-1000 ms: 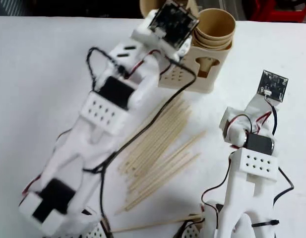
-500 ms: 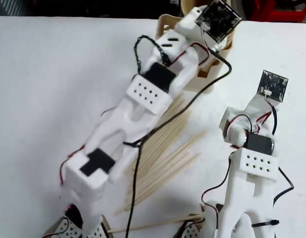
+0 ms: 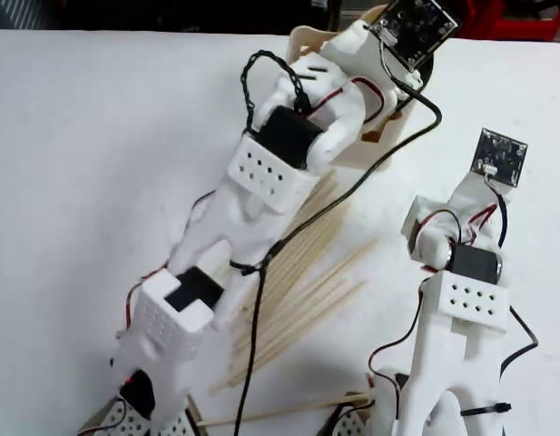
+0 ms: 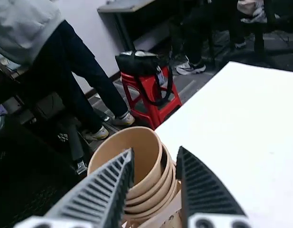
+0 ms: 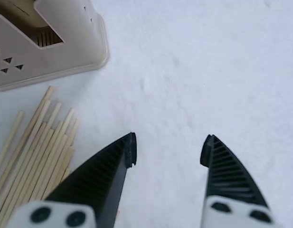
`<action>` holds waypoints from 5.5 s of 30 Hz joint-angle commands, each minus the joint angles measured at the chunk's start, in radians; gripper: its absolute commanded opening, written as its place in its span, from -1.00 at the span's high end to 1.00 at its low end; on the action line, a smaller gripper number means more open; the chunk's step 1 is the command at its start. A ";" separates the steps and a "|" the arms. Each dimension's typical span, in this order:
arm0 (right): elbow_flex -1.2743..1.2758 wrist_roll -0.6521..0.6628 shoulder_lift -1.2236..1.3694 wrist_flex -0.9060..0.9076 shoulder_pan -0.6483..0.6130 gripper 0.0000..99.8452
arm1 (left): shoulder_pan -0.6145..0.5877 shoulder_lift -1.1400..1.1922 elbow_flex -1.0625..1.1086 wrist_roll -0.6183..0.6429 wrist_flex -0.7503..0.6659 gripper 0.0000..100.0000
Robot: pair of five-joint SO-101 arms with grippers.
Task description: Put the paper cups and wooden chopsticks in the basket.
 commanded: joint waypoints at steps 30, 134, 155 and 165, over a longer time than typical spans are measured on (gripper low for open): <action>-0.391 0.207 -0.015 -0.073 -0.116 0.56 | -0.193 -0.364 -0.328 -0.094 0.815 0.95; -0.589 -0.571 0.977 0.277 -0.599 0.44 | -0.897 -2.345 2.645 0.081 -0.095 0.95; -0.600 -0.453 1.099 0.197 -0.538 0.93 | -0.897 -2.347 2.645 0.081 -0.095 0.95; -0.603 -0.413 1.015 0.297 -0.539 0.96 | -0.897 -2.347 2.645 0.081 -0.097 0.95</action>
